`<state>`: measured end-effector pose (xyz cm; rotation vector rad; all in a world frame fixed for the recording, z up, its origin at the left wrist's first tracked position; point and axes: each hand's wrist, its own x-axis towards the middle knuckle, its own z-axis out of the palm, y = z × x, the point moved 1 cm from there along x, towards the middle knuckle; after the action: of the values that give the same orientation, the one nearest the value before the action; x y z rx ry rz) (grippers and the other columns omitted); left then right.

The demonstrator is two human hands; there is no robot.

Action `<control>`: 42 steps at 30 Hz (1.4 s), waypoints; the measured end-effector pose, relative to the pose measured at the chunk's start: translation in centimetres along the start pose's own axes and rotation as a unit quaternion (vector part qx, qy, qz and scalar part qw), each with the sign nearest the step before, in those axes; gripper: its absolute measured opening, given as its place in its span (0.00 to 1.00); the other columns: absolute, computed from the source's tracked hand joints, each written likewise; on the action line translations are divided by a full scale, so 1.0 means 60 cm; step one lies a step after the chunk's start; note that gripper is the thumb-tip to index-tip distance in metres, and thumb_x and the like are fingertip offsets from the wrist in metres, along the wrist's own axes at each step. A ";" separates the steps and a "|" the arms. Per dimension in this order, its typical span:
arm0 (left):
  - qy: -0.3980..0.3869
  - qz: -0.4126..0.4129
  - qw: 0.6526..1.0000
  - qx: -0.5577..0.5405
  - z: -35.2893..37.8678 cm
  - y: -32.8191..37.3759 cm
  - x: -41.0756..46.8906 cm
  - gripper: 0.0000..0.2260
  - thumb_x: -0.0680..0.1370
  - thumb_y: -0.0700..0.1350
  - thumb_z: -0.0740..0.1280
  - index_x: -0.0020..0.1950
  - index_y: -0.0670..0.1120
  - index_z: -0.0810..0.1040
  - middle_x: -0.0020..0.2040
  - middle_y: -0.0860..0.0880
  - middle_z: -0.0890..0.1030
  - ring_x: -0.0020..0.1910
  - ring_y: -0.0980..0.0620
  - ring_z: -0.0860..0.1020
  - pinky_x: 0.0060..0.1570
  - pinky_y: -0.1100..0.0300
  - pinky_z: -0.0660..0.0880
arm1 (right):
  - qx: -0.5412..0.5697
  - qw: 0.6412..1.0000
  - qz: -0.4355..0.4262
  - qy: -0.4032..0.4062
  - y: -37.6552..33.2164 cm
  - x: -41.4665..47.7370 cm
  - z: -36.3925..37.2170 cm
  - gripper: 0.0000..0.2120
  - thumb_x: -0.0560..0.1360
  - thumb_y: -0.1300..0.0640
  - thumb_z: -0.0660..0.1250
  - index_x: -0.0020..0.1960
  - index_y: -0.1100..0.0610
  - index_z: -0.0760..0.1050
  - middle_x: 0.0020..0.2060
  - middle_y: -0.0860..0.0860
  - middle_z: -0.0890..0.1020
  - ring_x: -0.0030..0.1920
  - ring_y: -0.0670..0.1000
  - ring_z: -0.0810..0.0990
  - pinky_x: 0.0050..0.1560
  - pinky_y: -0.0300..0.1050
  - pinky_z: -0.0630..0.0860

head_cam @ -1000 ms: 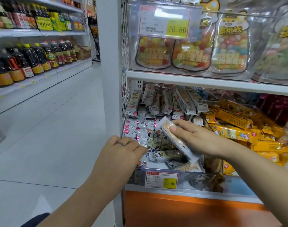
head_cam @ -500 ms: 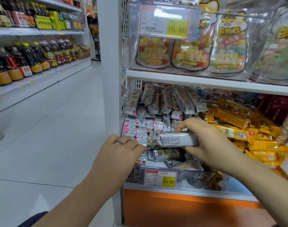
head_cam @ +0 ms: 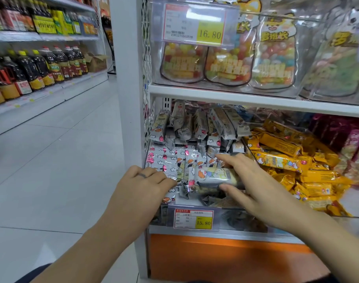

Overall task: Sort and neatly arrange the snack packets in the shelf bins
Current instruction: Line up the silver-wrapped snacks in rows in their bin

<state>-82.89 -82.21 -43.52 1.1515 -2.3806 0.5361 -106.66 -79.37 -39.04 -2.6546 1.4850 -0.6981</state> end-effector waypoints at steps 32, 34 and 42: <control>-0.033 0.020 0.997 -0.074 0.013 0.015 0.014 0.15 0.74 0.54 0.56 0.46 0.56 0.82 0.41 0.60 0.83 0.48 0.56 0.81 0.47 0.61 0.62 | -0.045 0.955 0.129 -0.263 0.010 0.056 -0.012 0.13 0.78 0.49 0.62 0.60 0.50 0.77 0.56 0.44 0.81 0.50 0.42 0.76 0.54 0.37 0.72; -0.030 0.022 0.997 -0.074 0.013 0.015 0.012 0.15 0.74 0.54 0.56 0.47 0.56 0.82 0.41 0.60 0.83 0.48 0.56 0.80 0.46 0.61 0.62 | -0.109 0.936 0.130 -0.310 0.017 0.046 -0.018 0.11 0.77 0.50 0.64 0.57 0.51 0.78 0.52 0.48 0.82 0.48 0.46 0.77 0.52 0.41 0.74; -0.032 0.026 0.997 -0.058 0.016 0.015 0.013 0.16 0.74 0.54 0.55 0.47 0.57 0.83 0.41 0.60 0.83 0.47 0.56 0.81 0.47 0.61 0.62 | -0.132 0.916 0.116 -0.360 0.015 0.041 -0.005 0.17 0.77 0.46 0.62 0.63 0.51 0.75 0.56 0.51 0.80 0.56 0.53 0.76 0.62 0.53 0.70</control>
<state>-84.25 -82.66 -44.02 1.0726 -2.4667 0.3776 -106.38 -81.80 -38.08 -2.3895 1.6623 0.4895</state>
